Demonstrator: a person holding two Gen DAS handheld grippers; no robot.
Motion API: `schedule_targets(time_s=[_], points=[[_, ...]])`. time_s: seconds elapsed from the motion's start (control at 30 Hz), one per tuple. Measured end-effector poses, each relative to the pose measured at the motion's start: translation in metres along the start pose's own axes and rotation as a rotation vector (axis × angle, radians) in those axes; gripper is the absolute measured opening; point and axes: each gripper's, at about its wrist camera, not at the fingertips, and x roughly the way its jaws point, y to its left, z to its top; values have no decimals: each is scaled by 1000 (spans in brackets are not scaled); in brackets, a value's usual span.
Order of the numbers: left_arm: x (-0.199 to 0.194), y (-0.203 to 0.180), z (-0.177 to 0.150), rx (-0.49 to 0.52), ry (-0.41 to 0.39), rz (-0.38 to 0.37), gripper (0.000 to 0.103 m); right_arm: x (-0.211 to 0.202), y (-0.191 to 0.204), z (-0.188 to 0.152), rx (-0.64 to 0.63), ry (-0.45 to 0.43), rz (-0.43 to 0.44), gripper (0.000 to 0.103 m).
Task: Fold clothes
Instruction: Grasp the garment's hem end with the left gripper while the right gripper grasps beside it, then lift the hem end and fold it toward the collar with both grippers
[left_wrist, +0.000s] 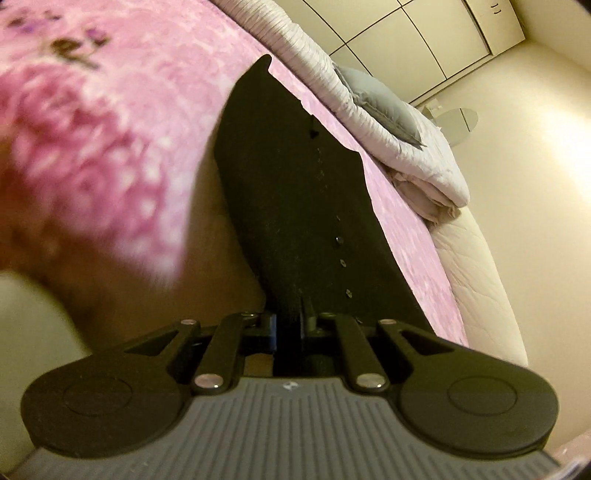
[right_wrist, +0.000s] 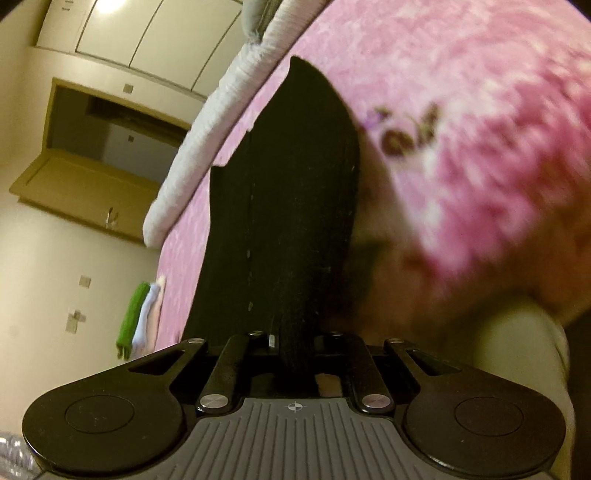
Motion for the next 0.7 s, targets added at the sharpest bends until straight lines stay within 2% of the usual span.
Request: schedule_targets(time_s=[0.17,0.3,0.5,0.6,0.7], points=[[-32,5,-31,-32,19,2,7,-29,-6,-36,-7,73,2,9],[-44,-9,-18,-4,-6,-25,7,-40,9,-37,-74,78,15,9],[-39,-45,42,85,-77,-97,7,-56,67,-3,-283,-23,72,10],[-22,-53,78,87,-102,-116,8,-46,89,31,-321,-77,105,11],[10,-57,118,85,-120,-102,8,-22,104,66,-326,-111,93,11]])
